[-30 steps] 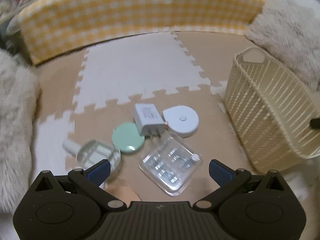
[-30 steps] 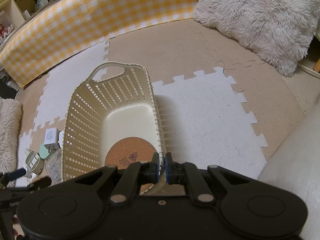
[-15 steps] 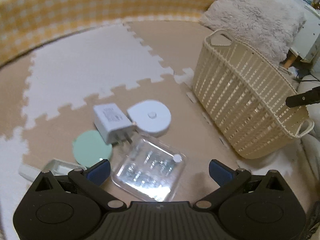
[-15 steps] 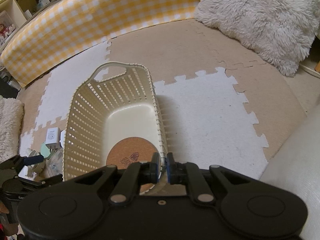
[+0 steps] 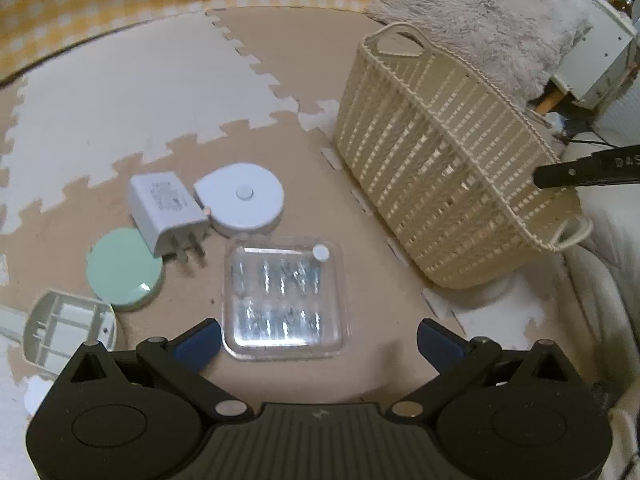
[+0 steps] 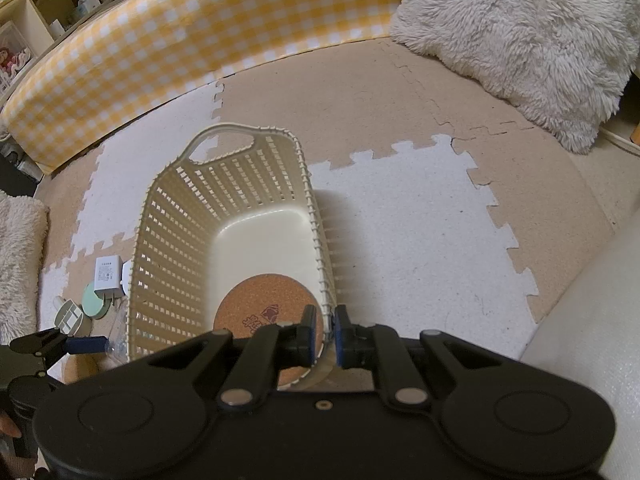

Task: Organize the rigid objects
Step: 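Grasp the clear plastic parts case with the left gripper and lift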

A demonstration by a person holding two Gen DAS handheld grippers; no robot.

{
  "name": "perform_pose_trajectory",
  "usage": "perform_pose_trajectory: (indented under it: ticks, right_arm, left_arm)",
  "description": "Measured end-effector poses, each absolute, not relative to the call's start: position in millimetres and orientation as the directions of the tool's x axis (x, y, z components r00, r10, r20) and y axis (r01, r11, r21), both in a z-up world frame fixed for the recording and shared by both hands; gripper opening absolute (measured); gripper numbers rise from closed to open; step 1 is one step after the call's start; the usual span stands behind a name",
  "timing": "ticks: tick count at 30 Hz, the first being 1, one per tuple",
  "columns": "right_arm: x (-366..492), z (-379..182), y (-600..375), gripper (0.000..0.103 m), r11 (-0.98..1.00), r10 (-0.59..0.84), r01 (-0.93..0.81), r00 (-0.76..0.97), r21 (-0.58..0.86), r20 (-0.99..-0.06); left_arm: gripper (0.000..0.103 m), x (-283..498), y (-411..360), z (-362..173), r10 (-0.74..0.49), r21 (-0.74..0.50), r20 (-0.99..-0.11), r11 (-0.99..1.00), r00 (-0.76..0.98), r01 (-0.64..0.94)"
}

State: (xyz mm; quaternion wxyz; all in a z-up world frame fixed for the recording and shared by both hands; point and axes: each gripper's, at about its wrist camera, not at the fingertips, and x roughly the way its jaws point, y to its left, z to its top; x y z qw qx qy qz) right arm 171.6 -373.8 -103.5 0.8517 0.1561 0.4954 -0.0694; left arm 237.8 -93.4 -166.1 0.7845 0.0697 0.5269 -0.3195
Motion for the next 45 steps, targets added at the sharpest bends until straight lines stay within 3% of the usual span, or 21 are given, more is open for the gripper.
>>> perform_pose_trajectory:
  ticks: [5,17,24,34,39,45]
  right_arm:
    - [171,-103,-372,0.011,0.944,0.034,0.268,0.500,0.191,-0.865]
    - [171,-103,-374,0.010,0.944,0.036,0.267,0.500,0.194,-0.865]
    - [171,-103,-374,0.010,0.944,0.036,0.267,0.500,0.193,-0.865]
    - [171,-103,-375,0.009,0.944,0.037,0.267,0.499,0.194,-0.866]
    - [170,-104,-377,0.007,0.945,0.033,0.266,0.498,0.189,-0.866]
    - [171,-104,-376,0.006,0.947,0.025,0.266,0.495,0.179,-0.869]
  left_arm:
    - [0.086,243,-98,-169,-0.331,-0.127,-0.883,0.852,0.334,0.509]
    - [0.076,241,-122,-172,-0.248,-0.011,-0.882,0.861,0.401,0.508]
    - [0.075,245,-116,-171,-0.213,-0.024,-0.900,0.895,0.380,0.445]
    - [0.074,242,-100,-158,-0.292,-0.152,-0.878,0.921,0.378,0.358]
    - [0.074,233,-90,-135,-0.381,-0.290,-0.839,0.917,0.389,0.273]
    - [0.074,221,-101,-106,-0.456,-0.374,-0.779,0.889,0.430,0.264]
